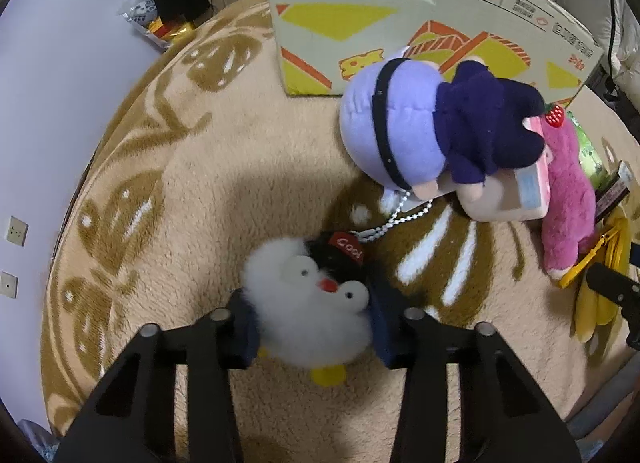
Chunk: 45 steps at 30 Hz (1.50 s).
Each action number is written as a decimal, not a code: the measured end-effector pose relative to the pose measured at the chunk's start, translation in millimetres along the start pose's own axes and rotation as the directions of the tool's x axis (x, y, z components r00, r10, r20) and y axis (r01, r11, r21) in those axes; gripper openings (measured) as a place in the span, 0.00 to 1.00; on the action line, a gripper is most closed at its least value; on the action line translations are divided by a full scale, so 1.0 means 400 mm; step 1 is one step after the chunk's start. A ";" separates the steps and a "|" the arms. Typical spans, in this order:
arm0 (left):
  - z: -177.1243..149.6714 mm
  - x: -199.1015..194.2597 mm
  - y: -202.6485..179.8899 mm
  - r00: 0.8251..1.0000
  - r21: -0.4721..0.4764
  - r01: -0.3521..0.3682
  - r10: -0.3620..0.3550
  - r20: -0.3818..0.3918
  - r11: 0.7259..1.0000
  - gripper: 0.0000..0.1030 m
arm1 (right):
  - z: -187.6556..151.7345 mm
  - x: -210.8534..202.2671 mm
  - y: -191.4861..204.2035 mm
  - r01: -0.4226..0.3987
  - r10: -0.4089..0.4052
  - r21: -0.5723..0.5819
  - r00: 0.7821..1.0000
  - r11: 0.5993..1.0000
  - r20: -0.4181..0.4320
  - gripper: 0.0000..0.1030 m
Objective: Organize soft objects
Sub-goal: 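Carry both plushes over the cardboard box and open both tools to drop them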
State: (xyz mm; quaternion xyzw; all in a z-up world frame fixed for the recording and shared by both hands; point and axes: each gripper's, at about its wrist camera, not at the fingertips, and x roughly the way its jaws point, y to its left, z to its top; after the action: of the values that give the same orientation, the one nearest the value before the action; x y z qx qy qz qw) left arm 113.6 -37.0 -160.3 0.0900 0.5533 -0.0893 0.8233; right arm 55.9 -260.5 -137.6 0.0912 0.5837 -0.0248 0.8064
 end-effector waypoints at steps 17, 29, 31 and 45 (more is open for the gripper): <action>-0.052 -0.162 -0.030 0.984 0.046 0.086 -0.092 0.152 0.995 0.31 | -0.029 -0.169 0.004 -0.061 0.058 0.003 0.960 0.998 0.274 0.84; -0.055 -0.281 0.022 0.943 -0.030 0.063 -0.050 0.330 0.998 0.31 | -0.055 -0.275 0.006 -0.088 0.089 -0.025 0.875 0.996 0.477 0.84; -0.055 -0.300 0.023 0.930 -0.033 0.038 -0.023 0.367 0.999 0.31 | -0.056 -0.287 0.004 -0.090 0.090 -0.024 0.859 0.996 0.503 0.84; 0.014 -0.441 -0.002 0.819 -0.005 -0.014 0.014 0.574 1.000 0.31 | 0.017 -0.382 0.008 -0.074 0.087 -0.048 0.731 0.996 0.677 0.84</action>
State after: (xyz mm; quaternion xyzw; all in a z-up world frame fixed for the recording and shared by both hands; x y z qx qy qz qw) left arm 52.6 -30.7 5.3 0.0629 0.2791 -0.1061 0.9523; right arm 14.1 -268.8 9.3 0.0941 0.2457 -0.0162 0.9646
